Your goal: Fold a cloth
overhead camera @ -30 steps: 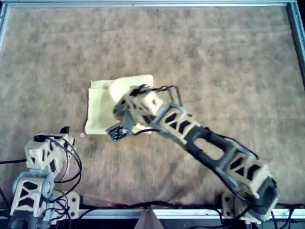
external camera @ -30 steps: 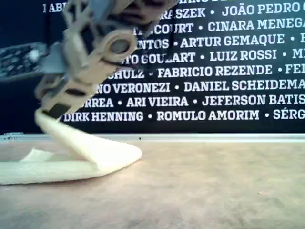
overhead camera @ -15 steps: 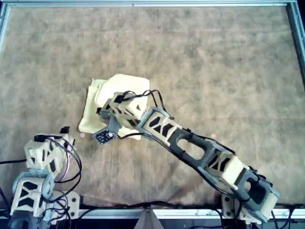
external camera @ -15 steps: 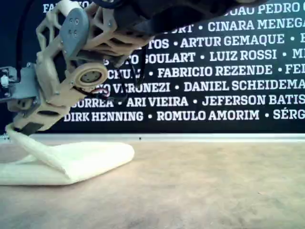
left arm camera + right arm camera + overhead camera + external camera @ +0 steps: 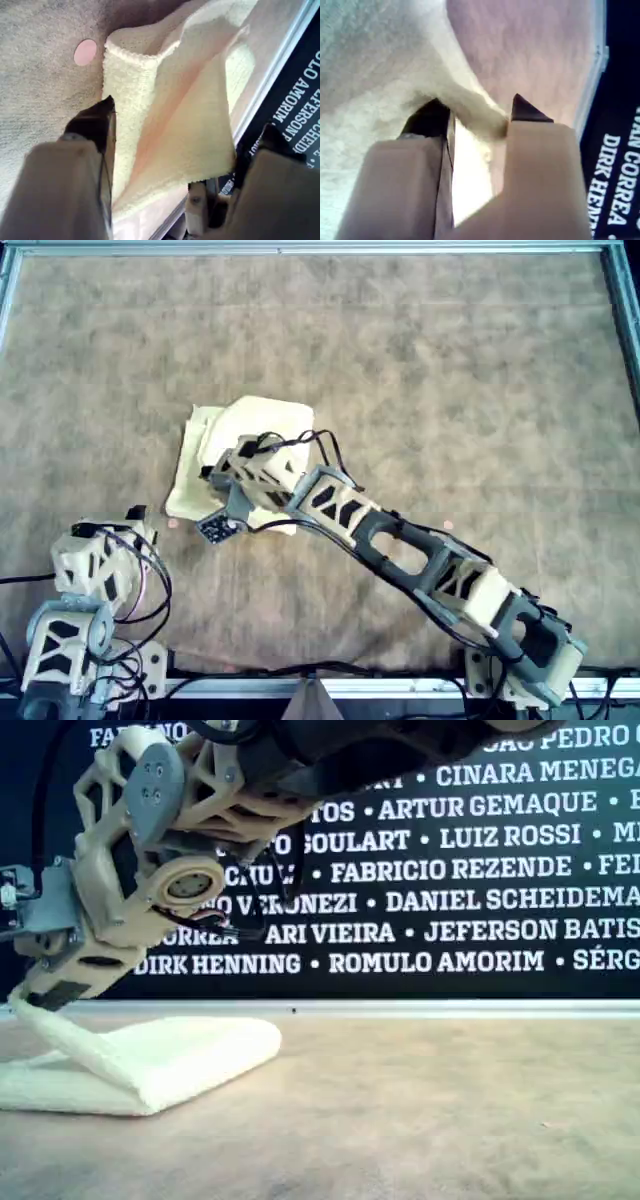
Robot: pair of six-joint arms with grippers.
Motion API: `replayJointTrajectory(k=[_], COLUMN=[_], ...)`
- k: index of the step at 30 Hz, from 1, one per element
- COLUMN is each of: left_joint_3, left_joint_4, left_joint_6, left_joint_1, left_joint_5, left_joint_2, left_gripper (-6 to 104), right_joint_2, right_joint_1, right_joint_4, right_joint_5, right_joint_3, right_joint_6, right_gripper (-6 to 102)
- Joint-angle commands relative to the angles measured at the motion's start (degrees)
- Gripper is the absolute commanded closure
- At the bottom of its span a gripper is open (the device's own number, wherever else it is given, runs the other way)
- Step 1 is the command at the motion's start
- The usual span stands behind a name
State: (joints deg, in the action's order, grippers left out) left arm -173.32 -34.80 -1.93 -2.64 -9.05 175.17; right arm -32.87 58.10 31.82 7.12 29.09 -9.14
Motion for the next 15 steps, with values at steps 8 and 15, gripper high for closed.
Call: replayJointTrajectory(k=[8, 15], left_joint_3=[1.1, 1.1], left_joint_4=[0.2, 0.2], left_joint_6=[-0.2, -0.2], left_joint_1=[1.0, 1.0], left_joint_5=[0.1, 0.1], left_joint_2=[0.3, 0.3], left_gripper=[-2, -2], right_joint_2=[-14.7, -21.2], right_joint_1=[0.6, -0.5], right_joint_4=[6.0, 26.1], right_joint_5=[0.5, -0.3], right_joint_3=[-3.9, -3.9], right_joint_6=[0.44, -0.53], right_gripper=[49, 54])
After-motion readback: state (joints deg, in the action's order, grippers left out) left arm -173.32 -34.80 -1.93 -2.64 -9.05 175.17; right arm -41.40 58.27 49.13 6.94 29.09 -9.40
